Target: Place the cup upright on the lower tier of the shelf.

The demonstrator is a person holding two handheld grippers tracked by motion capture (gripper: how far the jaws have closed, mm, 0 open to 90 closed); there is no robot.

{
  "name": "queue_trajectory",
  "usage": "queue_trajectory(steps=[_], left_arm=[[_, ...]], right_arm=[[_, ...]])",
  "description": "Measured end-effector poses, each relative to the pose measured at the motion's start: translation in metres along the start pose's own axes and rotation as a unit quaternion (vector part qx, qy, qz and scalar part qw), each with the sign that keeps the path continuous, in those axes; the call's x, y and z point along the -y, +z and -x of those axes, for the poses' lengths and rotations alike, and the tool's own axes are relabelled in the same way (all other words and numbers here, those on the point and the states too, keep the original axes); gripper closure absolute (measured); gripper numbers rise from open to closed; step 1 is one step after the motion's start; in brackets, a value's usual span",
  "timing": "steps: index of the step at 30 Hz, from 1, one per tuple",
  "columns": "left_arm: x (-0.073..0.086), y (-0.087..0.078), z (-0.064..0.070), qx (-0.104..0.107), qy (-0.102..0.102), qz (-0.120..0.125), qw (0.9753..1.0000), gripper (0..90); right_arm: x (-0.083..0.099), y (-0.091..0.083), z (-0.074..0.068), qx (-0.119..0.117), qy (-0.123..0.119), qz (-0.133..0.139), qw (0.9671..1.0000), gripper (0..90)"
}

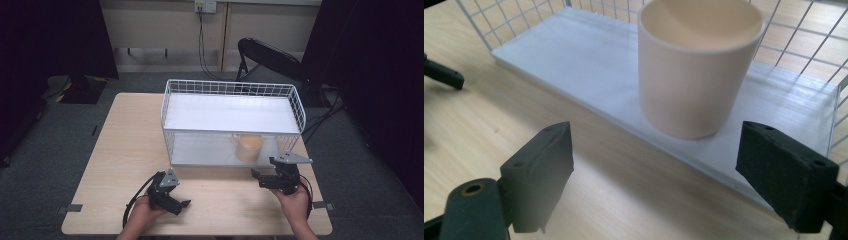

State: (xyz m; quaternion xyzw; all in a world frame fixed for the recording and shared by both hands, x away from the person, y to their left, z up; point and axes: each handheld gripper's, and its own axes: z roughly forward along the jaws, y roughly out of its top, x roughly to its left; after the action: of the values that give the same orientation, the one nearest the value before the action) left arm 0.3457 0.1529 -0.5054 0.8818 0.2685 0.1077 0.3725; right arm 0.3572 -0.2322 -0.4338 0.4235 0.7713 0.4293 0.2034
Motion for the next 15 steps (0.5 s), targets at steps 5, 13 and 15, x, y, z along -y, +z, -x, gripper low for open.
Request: queue_trajectory(steps=[5,13,15], left_arm=[[0.0,0.0,0.0,-0.001,0.0,0.0,1.0,0.0],[0.0,0.0,0.0,-0.001,0.0,0.0,1.0,0.0],[0.0,0.0,0.0,-0.001,0.0,0.0,1.0,0.0]], right_arm=[[0.011,-0.004,0.002,-0.012,-0.013,-0.011,0.9998,14.5],[0.025,-0.011,0.01,-0.017,-0.008,-0.015,0.9997,14.7],[0.028,-0.013,0.011,-0.017,-0.011,-0.017,0.9997,14.8]])
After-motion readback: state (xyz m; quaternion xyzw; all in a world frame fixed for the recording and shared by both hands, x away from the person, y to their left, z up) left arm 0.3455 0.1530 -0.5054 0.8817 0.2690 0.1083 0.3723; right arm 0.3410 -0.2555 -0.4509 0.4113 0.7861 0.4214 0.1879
